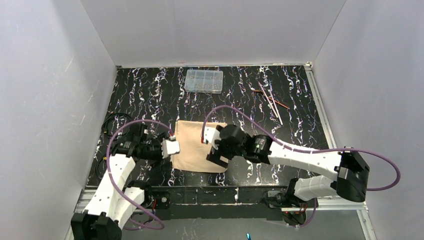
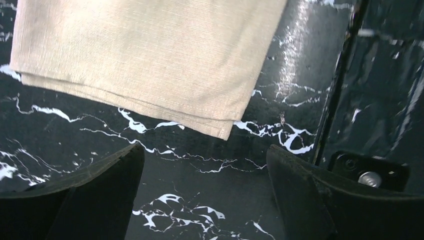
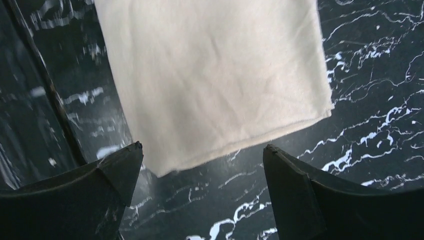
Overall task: Fold the napkin into a case and place the utensils inside
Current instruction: Smooth out the lower triangle-folded napkin at the center of the board, then fold the lower triangle-folded napkin at the center of the board.
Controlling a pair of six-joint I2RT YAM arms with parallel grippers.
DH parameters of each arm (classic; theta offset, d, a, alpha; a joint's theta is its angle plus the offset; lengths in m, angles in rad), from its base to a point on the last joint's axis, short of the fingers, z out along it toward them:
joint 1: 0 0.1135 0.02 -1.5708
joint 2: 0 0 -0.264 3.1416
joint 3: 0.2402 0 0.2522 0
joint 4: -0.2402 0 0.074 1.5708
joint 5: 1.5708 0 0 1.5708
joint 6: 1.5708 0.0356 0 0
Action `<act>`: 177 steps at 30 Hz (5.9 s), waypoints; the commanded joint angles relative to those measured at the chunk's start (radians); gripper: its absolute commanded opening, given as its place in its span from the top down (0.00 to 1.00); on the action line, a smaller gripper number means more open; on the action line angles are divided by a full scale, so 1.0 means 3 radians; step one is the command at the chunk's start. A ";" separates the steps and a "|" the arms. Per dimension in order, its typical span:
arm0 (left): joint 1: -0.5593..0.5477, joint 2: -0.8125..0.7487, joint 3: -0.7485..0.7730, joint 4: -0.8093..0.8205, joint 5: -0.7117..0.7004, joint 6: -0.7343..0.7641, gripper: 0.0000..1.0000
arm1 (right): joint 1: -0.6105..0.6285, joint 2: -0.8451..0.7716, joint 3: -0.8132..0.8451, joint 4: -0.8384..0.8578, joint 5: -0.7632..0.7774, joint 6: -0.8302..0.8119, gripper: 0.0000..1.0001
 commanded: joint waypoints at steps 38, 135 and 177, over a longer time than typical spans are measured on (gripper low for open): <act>-0.0395 0.0877 -0.0511 0.0862 -0.0095 0.2047 0.25 | -0.0108 0.0639 -0.0688 0.0719 -0.0609 -0.0453 0.02; -0.1653 0.2656 0.1515 0.0262 -0.0256 0.0458 0.93 | -0.1694 0.1697 -0.0097 0.2107 -0.2256 0.2236 0.82; -0.1482 0.4135 0.3187 -0.0760 0.0078 0.0734 0.92 | -0.2234 0.0564 -0.0882 0.2213 -0.2465 0.2363 0.63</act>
